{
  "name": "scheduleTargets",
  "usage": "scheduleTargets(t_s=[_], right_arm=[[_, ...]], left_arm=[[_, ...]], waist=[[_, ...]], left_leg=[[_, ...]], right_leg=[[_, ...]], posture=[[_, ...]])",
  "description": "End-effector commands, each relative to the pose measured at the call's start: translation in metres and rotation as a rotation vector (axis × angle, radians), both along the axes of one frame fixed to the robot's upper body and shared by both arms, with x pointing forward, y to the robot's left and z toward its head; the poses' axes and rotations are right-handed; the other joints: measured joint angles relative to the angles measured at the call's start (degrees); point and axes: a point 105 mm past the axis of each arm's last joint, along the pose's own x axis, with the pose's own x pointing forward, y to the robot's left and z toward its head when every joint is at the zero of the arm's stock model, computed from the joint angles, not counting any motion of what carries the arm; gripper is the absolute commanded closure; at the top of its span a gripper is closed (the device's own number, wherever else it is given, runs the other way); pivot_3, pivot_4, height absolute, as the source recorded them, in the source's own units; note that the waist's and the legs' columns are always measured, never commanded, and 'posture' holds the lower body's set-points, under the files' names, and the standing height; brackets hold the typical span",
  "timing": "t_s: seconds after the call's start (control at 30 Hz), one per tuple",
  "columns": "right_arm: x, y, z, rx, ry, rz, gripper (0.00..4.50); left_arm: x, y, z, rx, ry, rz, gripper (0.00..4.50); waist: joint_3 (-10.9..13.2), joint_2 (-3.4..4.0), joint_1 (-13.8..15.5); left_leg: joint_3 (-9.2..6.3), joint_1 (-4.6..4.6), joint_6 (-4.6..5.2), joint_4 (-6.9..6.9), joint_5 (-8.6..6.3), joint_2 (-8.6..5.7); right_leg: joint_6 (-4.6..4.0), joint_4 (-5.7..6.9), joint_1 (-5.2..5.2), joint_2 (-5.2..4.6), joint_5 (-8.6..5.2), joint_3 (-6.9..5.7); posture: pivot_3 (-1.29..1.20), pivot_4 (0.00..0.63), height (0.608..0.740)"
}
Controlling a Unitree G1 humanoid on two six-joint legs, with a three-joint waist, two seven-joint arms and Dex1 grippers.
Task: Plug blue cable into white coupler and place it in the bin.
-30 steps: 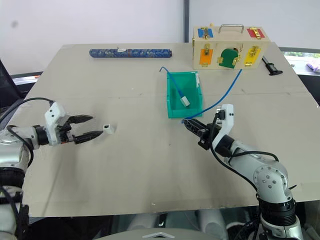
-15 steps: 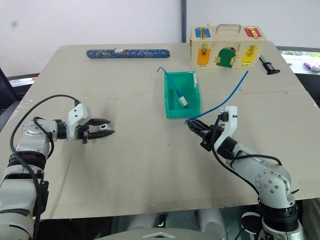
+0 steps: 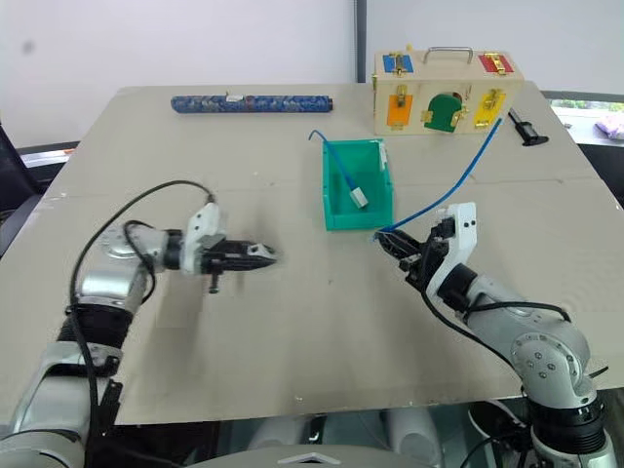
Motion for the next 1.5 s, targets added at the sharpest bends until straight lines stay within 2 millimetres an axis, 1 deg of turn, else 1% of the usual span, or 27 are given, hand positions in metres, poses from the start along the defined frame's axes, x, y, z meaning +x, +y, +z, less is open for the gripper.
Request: scheduleTargets(t_s=[0.03,0.1,0.2,0.27,0.37,0.57,0.8,0.93,1.1,1.23,1.37,1.5], right_arm=[[-0.001,-0.003,0.022,-0.115,-0.161,0.044,4.5],[0.0,-0.002,0.022,-0.181,-0.195,0.072,4.5],[-0.003,0.008,0.017,-0.263,-0.22,0.178,4.5],[-0.005,0.014,0.012,-0.314,-0.234,0.245,4.5],[-0.007,0.022,0.003,-0.39,-0.251,0.34,4.5],[-0.004,0.031,-0.006,-0.429,-0.26,0.424,4.5],[0.002,0.037,-0.023,-0.5,-0.244,0.486,4.5],[0.005,0.041,-0.028,-0.518,-0.237,0.511,4.5],[0.008,0.043,-0.033,-0.542,-0.233,0.523,4.5],[0.006,0.037,-0.046,-0.63,-0.2,0.565,4.5],[0.007,0.031,-0.046,-0.657,-0.181,0.572,4.5],[0.012,0.028,-0.037,-0.639,-0.187,0.553,4.5]], left_arm=[[-0.007,-0.046,-0.001,0.078,-0.057,-0.095,4.1],[-0.007,-0.059,-0.004,0.133,-0.08,-0.116,4.1],[-0.005,-0.092,-0.005,0.131,-0.104,-0.183,4.1],[-0.002,-0.103,-0.009,0.145,-0.115,-0.208,4.1],[0.003,-0.112,-0.018,0.185,-0.13,-0.245,4.1],[0.006,-0.116,-0.029,0.233,-0.14,-0.303,4.1],[0.008,-0.118,-0.034,0.256,-0.149,-0.331,4.1],[0.008,-0.119,-0.035,0.265,-0.153,-0.344,4.1],[0.007,-0.119,-0.036,0.272,-0.159,-0.357,4.1],[0.007,-0.122,-0.035,0.267,-0.165,-0.362,4.1],[0.007,-0.122,-0.034,0.267,-0.17,-0.365,4.1],[0.008,-0.122,-0.034,0.269,-0.175,-0.366,4.1]], waist=[[-0.01,-0.01,0.09],[-0.01,-0.01,-0.06],[0.0,0.0,-0.03],[-0.01,-0.01,0.08],[0.0,-0.01,-0.06],[0.0,-0.02,0.08],[-0.01,-0.02,0.48],[-0.01,-0.02,0.79],[-0.02,-0.02,1.14],[-0.03,-0.01,1.14],[-0.05,-0.03,1.3],[-0.06,-0.02,1.33]], left_leg=[[0.0,0.01,0.0,0.0,0.0,-0.02],[0.03,0.04,0.0,0.0,0.0,-0.03],[0.05,0.07,0.0,-0.03,0.0,-0.04],[0.04,0.05,0.0,0.02,0.0,-0.06],[0.07,0.04,0.0,0.02,0.0,-0.1],[0.07,0.03,0.0,0.03,0.0,-0.07],[0.07,0.03,0.0,0.08,0.0,-0.09],[0.06,0.04,0.0,0.1,0.0,-0.09],[0.06,0.05,0.0,0.11,0.0,-0.12],[0.07,0.06,0.0,0.11,0.0,-0.12],[0.04,0.07,0.0,0.11,0.0,-0.13],[0.03,0.07,0.0,0.12,0.0,-0.14]], right_leg=[[0.0,0.0,0.01,0.01,0.0,-0.01],[0.0,0.01,0.02,0.06,0.0,0.0],[-0.01,0.02,0.01,0.14,0.0,-0.01],[-0.01,0.01,0.02,0.15,0.0,-0.03],[0.0,-0.02,0.04,0.12,0.0,0.0],[-0.01,-0.02,0.01,0.13,0.0,-0.02],[0.0,-0.02,0.04,0.08,0.0,-0.01],[0.0,-0.01,0.04,0.08,0.0,-0.02],[0.0,0.0,0.05,0.08,0.01,-0.02],[0.0,0.01,0.05,0.09,0.01,-0.02],[0.0,0.01,0.09,0.08,0.0,-0.04],[0.0,0.0,0.1,0.07,0.01,-0.04]], posture=[[0.0,0.15,0.74],[0.0,0.15,0.74],[0.0,0.15,0.74],[0.0,0.15,0.74],[0.0,0.15,0.74],[0.0,0.15,0.74],[0.0,0.15,0.74],[0.0,0.15,0.74],[0.0,0.15,0.74],[0.0,0.15,0.74],[0.0,0.15,0.74],[0.0,0.15,0.74]])
